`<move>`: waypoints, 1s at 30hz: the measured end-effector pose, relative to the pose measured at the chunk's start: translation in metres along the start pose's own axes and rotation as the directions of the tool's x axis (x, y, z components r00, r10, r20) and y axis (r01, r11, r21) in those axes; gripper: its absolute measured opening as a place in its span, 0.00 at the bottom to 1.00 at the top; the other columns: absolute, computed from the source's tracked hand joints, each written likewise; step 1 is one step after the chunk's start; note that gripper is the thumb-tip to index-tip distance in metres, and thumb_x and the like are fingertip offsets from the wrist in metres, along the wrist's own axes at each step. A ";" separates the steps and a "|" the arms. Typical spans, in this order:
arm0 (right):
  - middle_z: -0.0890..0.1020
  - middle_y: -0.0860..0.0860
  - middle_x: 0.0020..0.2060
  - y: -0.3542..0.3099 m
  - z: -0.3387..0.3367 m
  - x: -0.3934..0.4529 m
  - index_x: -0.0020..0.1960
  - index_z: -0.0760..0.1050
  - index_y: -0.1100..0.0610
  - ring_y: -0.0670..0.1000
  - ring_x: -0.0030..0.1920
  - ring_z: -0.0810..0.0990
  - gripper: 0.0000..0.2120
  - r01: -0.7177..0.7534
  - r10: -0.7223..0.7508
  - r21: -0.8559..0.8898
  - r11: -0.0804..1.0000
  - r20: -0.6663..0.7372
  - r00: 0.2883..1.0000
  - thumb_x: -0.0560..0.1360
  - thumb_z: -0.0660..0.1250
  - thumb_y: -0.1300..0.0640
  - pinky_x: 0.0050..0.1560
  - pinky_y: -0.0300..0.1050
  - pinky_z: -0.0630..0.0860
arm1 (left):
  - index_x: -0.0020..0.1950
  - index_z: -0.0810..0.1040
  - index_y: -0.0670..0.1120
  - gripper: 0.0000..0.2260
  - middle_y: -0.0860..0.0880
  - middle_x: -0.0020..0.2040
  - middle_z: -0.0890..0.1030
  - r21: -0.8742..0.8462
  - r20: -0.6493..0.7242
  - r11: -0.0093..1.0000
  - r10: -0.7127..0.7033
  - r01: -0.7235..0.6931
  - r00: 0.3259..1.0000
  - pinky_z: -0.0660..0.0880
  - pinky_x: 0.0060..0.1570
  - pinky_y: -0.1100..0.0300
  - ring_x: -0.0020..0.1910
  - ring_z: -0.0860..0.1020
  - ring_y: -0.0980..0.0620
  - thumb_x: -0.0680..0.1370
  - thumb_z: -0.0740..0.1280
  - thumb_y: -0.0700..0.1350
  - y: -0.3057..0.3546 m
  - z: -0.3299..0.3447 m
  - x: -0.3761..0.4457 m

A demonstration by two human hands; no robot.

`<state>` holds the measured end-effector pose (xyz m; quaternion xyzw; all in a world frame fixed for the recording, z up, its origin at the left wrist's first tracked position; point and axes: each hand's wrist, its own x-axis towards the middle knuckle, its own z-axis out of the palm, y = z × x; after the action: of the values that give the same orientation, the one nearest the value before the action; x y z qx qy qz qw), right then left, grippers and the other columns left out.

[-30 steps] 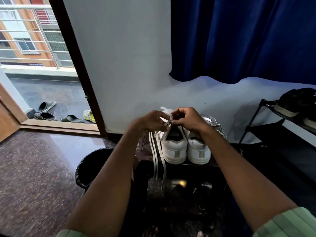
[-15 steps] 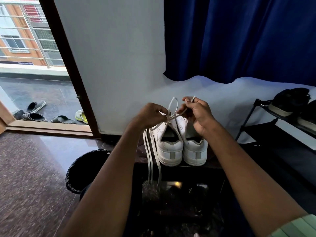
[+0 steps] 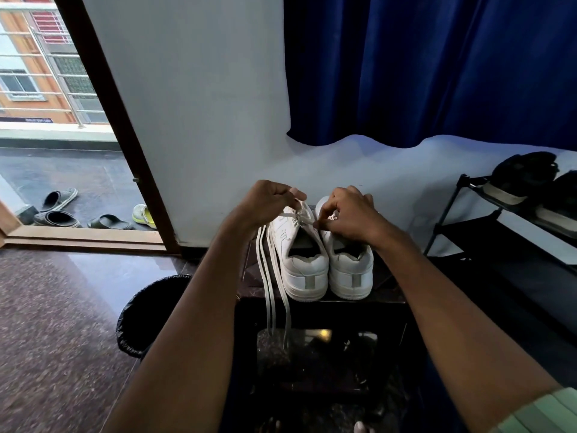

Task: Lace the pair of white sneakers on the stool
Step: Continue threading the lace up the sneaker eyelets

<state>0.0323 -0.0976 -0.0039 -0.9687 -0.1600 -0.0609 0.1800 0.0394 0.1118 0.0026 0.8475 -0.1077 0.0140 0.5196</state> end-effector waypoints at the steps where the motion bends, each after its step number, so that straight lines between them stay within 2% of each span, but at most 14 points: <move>1: 0.76 0.46 0.47 0.000 0.003 0.001 0.39 0.79 0.43 0.50 0.58 0.70 0.09 -0.017 0.017 -0.007 1.000 0.025 1.000 0.76 0.74 0.44 0.61 0.52 0.65 | 0.57 0.85 0.41 0.13 0.46 0.45 0.85 0.000 0.003 1.000 -0.014 0.014 1.000 0.72 0.38 0.70 0.37 0.78 0.62 0.86 0.62 0.44 0.000 0.000 0.000; 4: 0.86 0.48 0.47 0.000 0.006 0.004 0.40 0.81 0.49 0.53 0.55 0.82 0.11 -0.054 0.063 0.398 0.916 -0.008 0.998 0.80 0.68 0.47 0.62 0.55 0.76 | 0.60 0.83 0.40 0.15 0.46 0.46 0.84 -0.184 0.054 0.975 -0.114 0.122 0.992 0.68 0.35 0.66 0.37 0.74 0.56 0.87 0.57 0.43 0.002 -0.004 -0.003; 7: 0.88 0.57 0.49 -0.009 -0.007 0.002 0.45 0.77 0.56 0.53 0.52 0.87 0.12 -0.066 0.165 0.885 0.461 -0.013 0.986 0.86 0.60 0.57 0.51 0.43 0.80 | 0.62 0.83 0.40 0.15 0.47 0.50 0.85 -0.465 0.109 0.856 -0.198 0.226 0.974 0.66 0.38 0.62 0.38 0.75 0.56 0.84 0.57 0.37 0.006 -0.011 -0.005; 9: 0.87 0.59 0.43 -0.014 -0.011 0.000 0.45 0.73 0.56 0.58 0.48 0.87 0.14 -0.058 0.170 0.984 0.168 0.029 0.985 0.87 0.56 0.58 0.51 0.47 0.81 | 0.62 0.83 0.38 0.15 0.44 0.49 0.84 -0.478 0.058 0.848 -0.231 0.230 0.971 0.67 0.36 0.65 0.35 0.76 0.57 0.82 0.60 0.33 0.005 -0.010 -0.004; 11: 0.80 0.55 0.33 -0.015 -0.010 0.002 0.45 0.72 0.57 0.57 0.37 0.81 0.13 -0.069 0.184 0.996 0.059 0.057 0.981 0.87 0.57 0.57 0.46 0.51 0.82 | 0.60 0.83 0.36 0.12 0.43 0.43 0.84 -0.350 -0.077 0.914 -0.245 0.204 0.966 0.71 0.31 0.68 0.28 0.76 0.59 0.79 0.65 0.31 -0.001 -0.010 -0.002; 13: 0.70 0.51 0.29 -0.015 -0.002 0.006 0.44 0.71 0.57 0.52 0.29 0.72 0.13 -0.090 0.261 0.976 0.200 0.035 0.965 0.87 0.59 0.56 0.36 0.47 0.78 | 0.54 0.87 0.41 0.09 0.44 0.39 0.85 -0.130 -0.208 0.977 -0.196 0.171 0.958 0.80 0.39 0.62 0.31 0.81 0.55 0.76 0.72 0.34 -0.015 -0.013 0.002; 15: 0.69 0.48 0.28 -0.013 0.002 0.009 0.44 0.73 0.57 0.48 0.28 0.67 0.13 -0.081 0.292 0.848 0.524 -0.089 0.952 0.85 0.63 0.53 0.33 0.43 0.69 | 0.47 0.89 0.48 0.08 0.48 0.38 0.87 0.082 -0.279 0.984 -0.132 0.160 0.951 0.83 0.49 0.54 0.39 0.85 0.49 0.72 0.75 0.37 -0.024 -0.018 0.002; 18: 0.78 0.45 0.32 -0.007 -0.002 0.009 0.47 0.81 0.52 0.47 0.34 0.75 0.13 -0.046 0.112 0.344 0.938 -0.175 0.978 0.78 0.71 0.42 0.38 0.43 0.70 | 0.43 0.89 0.48 0.11 0.48 0.42 0.88 0.408 -0.366 0.902 0.021 0.140 0.930 0.82 0.48 0.54 0.44 0.85 0.47 0.71 0.70 0.34 -0.024 -0.022 -0.003; 21: 0.83 0.42 0.36 -0.008 -0.009 0.003 0.41 0.84 0.47 0.48 0.39 0.79 0.20 -0.057 0.057 -0.014 0.998 -0.037 0.998 0.70 0.72 0.30 0.41 0.43 0.74 | 0.44 0.88 0.48 0.11 0.45 0.43 0.87 0.499 -0.427 0.842 0.035 0.204 0.904 0.82 0.44 0.52 0.43 0.84 0.42 0.74 0.67 0.36 -0.026 -0.025 -0.009; 24: 0.78 0.46 0.29 -0.008 -0.006 0.001 0.36 0.80 0.53 0.46 0.32 0.74 0.20 -0.051 0.049 0.170 0.984 0.017 0.999 0.76 0.72 0.37 0.38 0.45 0.70 | 0.46 0.85 0.48 0.09 0.45 0.47 0.87 0.305 -0.368 0.931 -0.081 0.202 0.926 0.81 0.52 0.49 0.47 0.85 0.43 0.80 0.67 0.47 -0.020 -0.025 -0.010; 26: 0.79 0.50 0.34 -0.012 -0.007 0.002 0.43 0.81 0.60 0.44 0.32 0.74 0.20 -0.047 0.089 0.652 0.757 -0.032 0.996 0.82 0.67 0.44 0.39 0.44 0.69 | 0.46 0.79 0.48 0.11 0.46 0.44 0.87 -0.226 -0.274 0.967 -0.177 0.116 0.945 0.81 0.55 0.50 0.47 0.86 0.46 0.85 0.61 0.48 -0.005 -0.022 -0.009; 28: 0.83 0.53 0.38 -0.018 -0.015 0.002 0.46 0.78 0.62 0.44 0.32 0.78 0.20 -0.062 0.219 0.949 0.308 -0.007 0.976 0.85 0.60 0.46 0.33 0.41 0.68 | 0.46 0.74 0.48 0.14 0.49 0.35 0.83 -0.719 -0.171 0.691 -0.286 0.080 0.943 0.80 0.45 0.56 0.37 0.82 0.49 0.88 0.54 0.46 0.013 -0.023 -0.011; 29: 0.81 0.53 0.34 -0.019 -0.019 0.001 0.43 0.75 0.58 0.47 0.30 0.77 0.20 -0.058 0.273 0.985 0.160 0.012 0.962 0.86 0.59 0.46 0.30 0.41 0.66 | 0.45 0.73 0.48 0.15 0.50 0.31 0.76 -0.789 -0.167 0.611 -0.319 0.068 0.933 0.78 0.38 0.58 0.30 0.76 0.51 0.88 0.53 0.45 0.017 -0.023 -0.012; 30: 0.75 0.51 0.29 -0.018 -0.021 0.001 0.39 0.70 0.54 0.50 0.28 0.73 0.20 -0.065 0.320 0.993 0.102 0.029 0.947 0.86 0.59 0.45 0.30 0.41 0.63 | 0.43 0.73 0.49 0.15 0.51 0.29 0.71 -0.766 -0.203 0.639 -0.339 0.066 0.919 0.75 0.33 0.60 0.26 0.70 0.53 0.87 0.54 0.46 0.020 -0.023 -0.014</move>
<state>0.0259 -0.0889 0.0215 -0.6096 -0.0138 -0.0101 0.7925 0.0235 0.1259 0.0292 0.5516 0.0813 0.0503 0.8286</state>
